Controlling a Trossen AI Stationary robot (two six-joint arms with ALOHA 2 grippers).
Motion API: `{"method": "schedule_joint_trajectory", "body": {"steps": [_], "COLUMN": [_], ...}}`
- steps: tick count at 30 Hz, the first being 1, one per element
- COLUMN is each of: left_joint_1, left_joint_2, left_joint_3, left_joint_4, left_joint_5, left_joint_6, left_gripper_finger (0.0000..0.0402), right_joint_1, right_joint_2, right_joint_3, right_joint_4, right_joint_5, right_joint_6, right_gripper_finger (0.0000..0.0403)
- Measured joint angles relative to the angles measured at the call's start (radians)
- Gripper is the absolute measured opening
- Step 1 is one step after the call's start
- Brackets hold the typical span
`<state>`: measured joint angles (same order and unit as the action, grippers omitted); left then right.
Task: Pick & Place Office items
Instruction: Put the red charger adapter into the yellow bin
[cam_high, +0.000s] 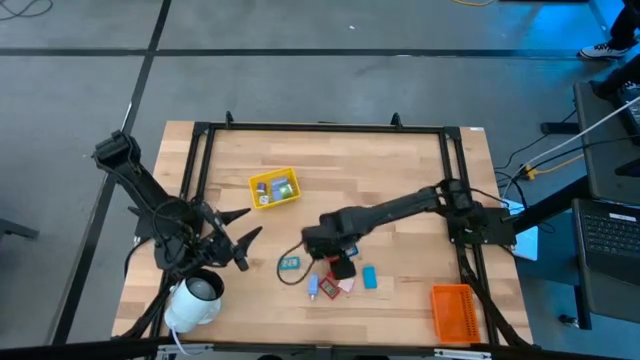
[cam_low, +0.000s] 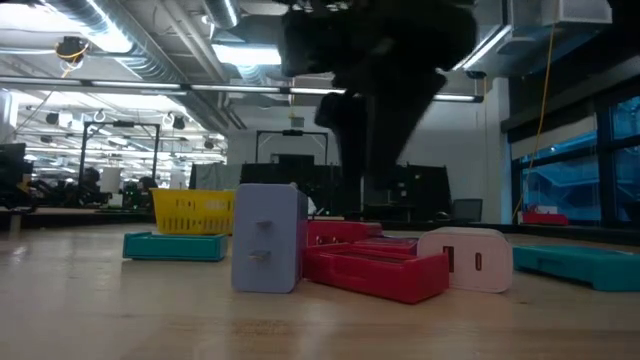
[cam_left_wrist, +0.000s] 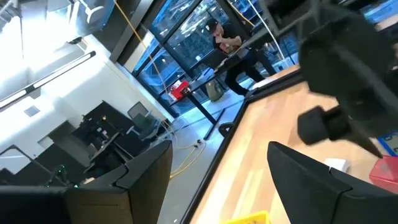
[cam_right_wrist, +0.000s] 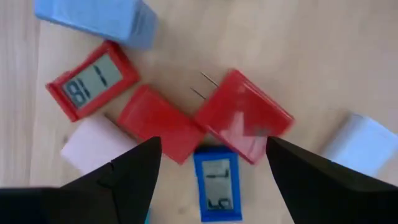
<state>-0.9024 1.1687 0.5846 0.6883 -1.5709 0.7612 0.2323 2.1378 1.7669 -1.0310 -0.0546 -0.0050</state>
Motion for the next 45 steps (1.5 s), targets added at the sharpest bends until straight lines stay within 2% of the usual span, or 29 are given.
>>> {"method": "schedule_joint_trajectory", "body": {"steps": [3, 7, 10, 13, 16, 19, 22, 25, 27, 31, 36, 42, 45], "left_joint_1": [0.000, 0.006, 0.022, 0.038, 0.050, 0.060, 0.063, 0.063, 0.063, 0.057, 0.056, 0.056, 0.056], "left_joint_2": [0.014, 0.019, 0.019, 0.019, 0.019, 0.019, 0.019, 0.019, 0.019, 0.018, 0.018, 0.019, 0.019], "left_joint_3": [0.000, 0.000, 0.000, 0.000, 0.000, 0.000, 0.000, 0.000, 0.000, 0.000, 0.000, 0.000, 0.000], "left_joint_4": [0.023, 0.037, 0.049, 0.051, 0.078, 0.080, 0.080, 0.080, 0.079, 0.074, 0.072, 0.071, 0.071], "left_joint_5": [0.000, 0.000, -0.001, 0.002, 0.000, 0.001, 0.000, 0.000, 0.000, 0.000, 0.000, 0.000, 0.000], "left_joint_6": [-0.001, -0.002, -0.003, -0.008, -0.007, -0.005, -0.002, -0.001, 0.002, 0.004, 0.004, 0.008, 0.008], "left_gripper_finger": [0.0261, 0.0261, 0.0261, 0.0261, 0.0261, 0.0261, 0.0261, 0.0261, 0.0261, 0.0261, 0.0261, 0.0261, 0.0261], "right_joint_1": [0.006, 0.015, 0.015, 0.016, 0.022, 0.015, 0.005, 0.002, 0.002, 0.001, 0.012, 0.037, 0.052], "right_joint_2": [-0.076, -0.230, -0.380, -0.480, -0.531, -0.537, -0.531, -0.519, -0.502, -0.484, -0.467, -0.434, -0.402], "right_joint_3": [-0.095, -0.312, -0.488, -0.666, -0.813, -0.920, -0.955, -0.942, -0.908, -0.871, -0.866, -0.867, -0.865], "right_joint_4": [0.098, 0.284, 0.552, 0.897, 1.152, 1.296, 1.358, 1.385, 1.358, 1.151, 1.152, 1.132, 1.130], "right_joint_5": [0.013, 0.077, 0.121, 0.094, 0.055, 0.039, 0.038, -0.038, -0.087, -0.145, -0.152, -0.176, -0.168], "right_joint_6": [0.064, 0.154, 0.206, 0.247, 0.348, 0.442, 0.469, 0.416, 0.321, 0.074, -0.265, -0.499, -0.553], "right_gripper_finger": [0.0295, 0.0295, 0.0295, 0.0295, 0.0295, 0.0295, 0.0295, 0.0295, 0.0295, 0.0295, 0.0295, 0.0295, 0.0295]}}
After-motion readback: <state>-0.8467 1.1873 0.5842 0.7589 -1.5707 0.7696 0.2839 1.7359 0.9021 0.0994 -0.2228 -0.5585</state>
